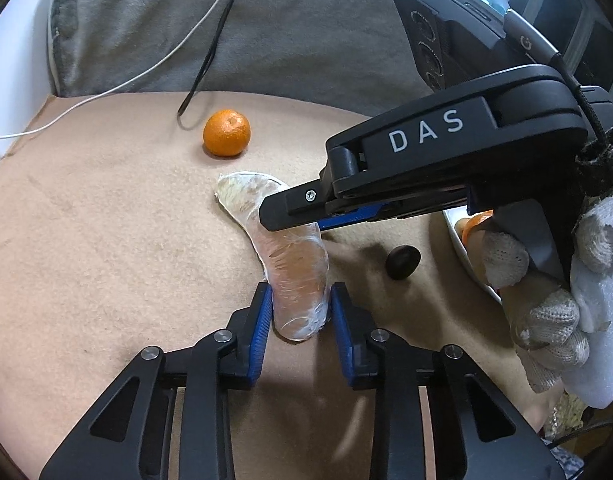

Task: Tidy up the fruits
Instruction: 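Close the right gripper on the middle of the peeled pomelo segment, then carry the pomelo segment with the right gripper onto the plate and open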

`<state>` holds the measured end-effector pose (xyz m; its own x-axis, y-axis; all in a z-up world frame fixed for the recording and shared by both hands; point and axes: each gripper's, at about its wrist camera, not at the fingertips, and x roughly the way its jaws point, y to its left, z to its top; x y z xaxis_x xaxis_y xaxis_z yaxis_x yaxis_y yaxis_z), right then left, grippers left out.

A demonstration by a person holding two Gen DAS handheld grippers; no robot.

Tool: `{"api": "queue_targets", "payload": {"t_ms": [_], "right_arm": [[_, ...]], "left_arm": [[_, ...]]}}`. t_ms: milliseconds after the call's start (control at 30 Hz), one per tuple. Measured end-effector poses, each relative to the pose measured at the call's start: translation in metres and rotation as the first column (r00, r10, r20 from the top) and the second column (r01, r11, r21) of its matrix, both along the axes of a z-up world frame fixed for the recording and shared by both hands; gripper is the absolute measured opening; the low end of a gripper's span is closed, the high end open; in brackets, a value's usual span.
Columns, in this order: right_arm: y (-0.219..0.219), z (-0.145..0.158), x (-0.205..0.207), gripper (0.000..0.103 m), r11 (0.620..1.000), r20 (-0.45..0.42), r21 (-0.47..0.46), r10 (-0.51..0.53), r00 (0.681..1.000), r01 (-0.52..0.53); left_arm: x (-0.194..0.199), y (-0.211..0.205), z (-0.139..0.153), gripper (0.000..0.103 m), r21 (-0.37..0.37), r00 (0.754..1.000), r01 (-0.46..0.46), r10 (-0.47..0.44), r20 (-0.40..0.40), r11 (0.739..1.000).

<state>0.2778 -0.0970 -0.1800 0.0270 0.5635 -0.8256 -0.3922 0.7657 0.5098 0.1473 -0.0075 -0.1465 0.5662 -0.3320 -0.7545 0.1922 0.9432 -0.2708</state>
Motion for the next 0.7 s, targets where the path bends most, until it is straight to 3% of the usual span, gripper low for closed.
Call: {"api": "queue_targets", "payload": {"t_ms": [300, 700], "right_arm": [[-0.004, 0.006, -0.001, 0.028, 1.000, 0.013, 0.025, -0.004, 1.000, 0.004], [-0.036, 0.036, -0.015, 0.027, 0.998, 0.067, 0.063, -0.029, 0.997, 0.025]], "left_arm": [[-0.017, 0.000, 0.014, 0.028, -0.008, 0.999, -0.003, 0.004, 0.039, 1.000], [-0.044, -0.018, 0.037, 0.028, -0.010, 0.994, 0.040, -0.038, 0.106, 0.999]]}}
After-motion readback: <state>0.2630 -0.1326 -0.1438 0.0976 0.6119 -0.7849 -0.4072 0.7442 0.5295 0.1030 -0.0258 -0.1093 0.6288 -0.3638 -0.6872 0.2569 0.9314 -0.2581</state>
